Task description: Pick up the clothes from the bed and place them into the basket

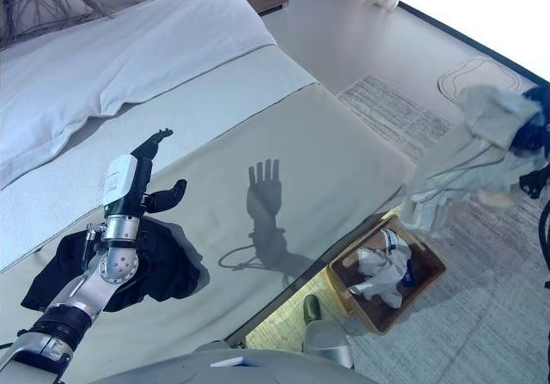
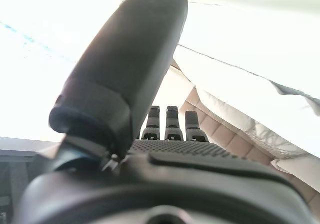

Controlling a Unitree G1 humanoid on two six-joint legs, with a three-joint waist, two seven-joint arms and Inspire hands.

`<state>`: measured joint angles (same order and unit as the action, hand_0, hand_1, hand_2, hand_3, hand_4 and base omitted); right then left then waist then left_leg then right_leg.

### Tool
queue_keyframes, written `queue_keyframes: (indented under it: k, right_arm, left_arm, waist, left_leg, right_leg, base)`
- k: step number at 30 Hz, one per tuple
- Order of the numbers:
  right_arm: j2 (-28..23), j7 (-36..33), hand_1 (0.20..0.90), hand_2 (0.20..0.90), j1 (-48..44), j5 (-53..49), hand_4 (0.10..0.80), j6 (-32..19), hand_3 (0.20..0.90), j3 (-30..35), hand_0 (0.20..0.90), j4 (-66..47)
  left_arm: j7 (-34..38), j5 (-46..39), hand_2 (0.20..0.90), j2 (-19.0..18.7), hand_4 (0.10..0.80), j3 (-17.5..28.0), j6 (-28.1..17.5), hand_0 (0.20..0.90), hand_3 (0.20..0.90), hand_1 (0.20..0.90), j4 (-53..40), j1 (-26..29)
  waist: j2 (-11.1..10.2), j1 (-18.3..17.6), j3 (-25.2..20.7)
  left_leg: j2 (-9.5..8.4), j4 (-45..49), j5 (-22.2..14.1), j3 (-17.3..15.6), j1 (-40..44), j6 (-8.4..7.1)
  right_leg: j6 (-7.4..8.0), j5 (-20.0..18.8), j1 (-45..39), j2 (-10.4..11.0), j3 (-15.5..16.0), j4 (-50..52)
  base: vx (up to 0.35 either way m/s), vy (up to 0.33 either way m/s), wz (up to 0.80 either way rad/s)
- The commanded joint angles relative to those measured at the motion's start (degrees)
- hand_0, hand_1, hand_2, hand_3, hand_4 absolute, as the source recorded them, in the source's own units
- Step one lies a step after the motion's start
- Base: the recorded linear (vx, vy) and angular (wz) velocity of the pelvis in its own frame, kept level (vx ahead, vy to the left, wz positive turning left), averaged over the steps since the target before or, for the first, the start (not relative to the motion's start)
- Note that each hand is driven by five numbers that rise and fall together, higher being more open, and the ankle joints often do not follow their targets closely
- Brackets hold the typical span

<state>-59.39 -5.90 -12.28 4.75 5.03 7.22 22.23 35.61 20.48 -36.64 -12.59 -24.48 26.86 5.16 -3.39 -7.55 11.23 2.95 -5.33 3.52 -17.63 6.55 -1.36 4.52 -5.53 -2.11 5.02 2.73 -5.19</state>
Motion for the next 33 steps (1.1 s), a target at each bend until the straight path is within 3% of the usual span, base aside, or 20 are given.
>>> queue_keyframes:
  k: [1, 16, 33]
  right_arm:
    - [-2.53, -2.09, 0.3, 0.3, -3.64, 2.61, 0.1, -4.96, 0.2, 3.17, 0.3, -2.53]
    - [3.33, 2.24, 0.3, 0.3, -2.12, 1.75, 0.1, -5.58, 0.2, -2.63, 0.3, 7.97]
    - [8.18, 4.84, 0.3, 0.3, -4.23, 3.25, 0.1, -1.75, 0.2, -8.61, 0.3, 21.32]
  left_arm:
    - [2.26, 1.9, 0.9, -0.42, 0.8, 1.99, -3.78, 0.9, 0.9, 0.9, 1.6, 3.5]
    - [2.13, 2.03, 0.9, 0.21, 0.8, 1.79, -3.52, 0.9, 0.9, 0.9, 2.52, 3.97]
    - [2.54, 1.27, 0.9, -0.49, 0.8, 0.94, -2.37, 0.9, 0.9, 0.9, 1.78, 4.74]
  waist:
    - [-0.09, 1.35, -8.07]
    - [0.43, 2.16, -7.93]
    - [1.06, 3.91, -7.1]
  left_leg:
    - [2.34, 1.87, -6.18, 2.78, 2.35, -0.56]
    - [2.23, 1.27, -5.91, 2.97, 2.61, -0.7]
    - [2.31, 1.18, -5.56, 3.75, 2.48, -0.87]
  right_leg:
    - [1.95, 3.67, -0.27, 0.27, 1.21, 4.75]
    - [2.13, 3.39, -0.43, 0.25, 1.91, 4.52]
    - [2.21, 3.23, -0.76, 0.69, 3.08, 4.28]
  base:
    - [-0.013, -0.006, -0.05]
    - [-0.002, -0.002, -0.01]
    - [-0.008, -0.008, 0.02]
